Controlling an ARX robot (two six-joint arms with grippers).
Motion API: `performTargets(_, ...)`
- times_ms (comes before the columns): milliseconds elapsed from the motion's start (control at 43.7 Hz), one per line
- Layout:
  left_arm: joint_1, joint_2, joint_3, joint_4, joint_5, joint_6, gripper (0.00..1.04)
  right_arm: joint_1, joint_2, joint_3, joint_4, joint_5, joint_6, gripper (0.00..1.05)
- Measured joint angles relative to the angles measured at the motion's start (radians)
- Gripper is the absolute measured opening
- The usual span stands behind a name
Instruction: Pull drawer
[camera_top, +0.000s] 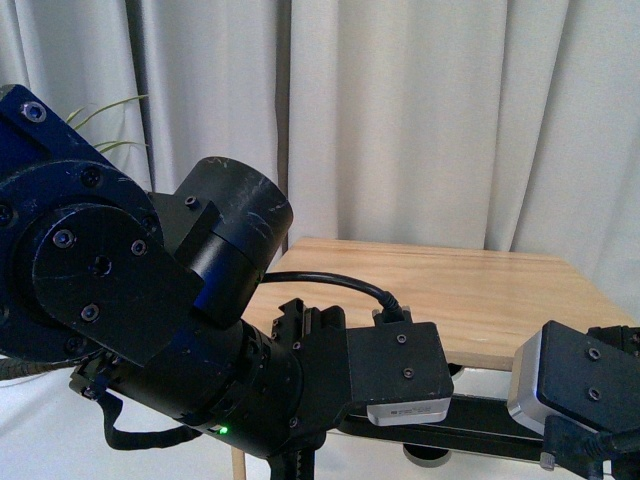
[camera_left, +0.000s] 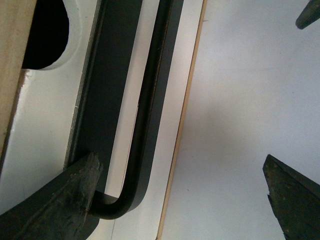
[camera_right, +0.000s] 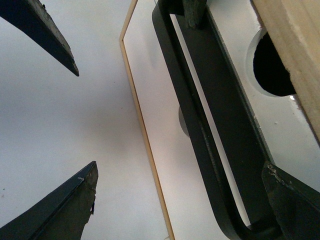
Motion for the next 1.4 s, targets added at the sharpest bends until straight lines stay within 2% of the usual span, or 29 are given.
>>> performTargets(824,-0.012,0.003,-0.002,-0.033,-0.041,0.097,0.99,0.029,0.107,0.072,-0.048,0.016,-0.021,0.96)
performTargets(1397,-0.031,-0.028,-0.056,-0.068,-0.077,0.189,0.99,0.029,0.069,0.063,-0.131,-0.013,-0.089,0.96)
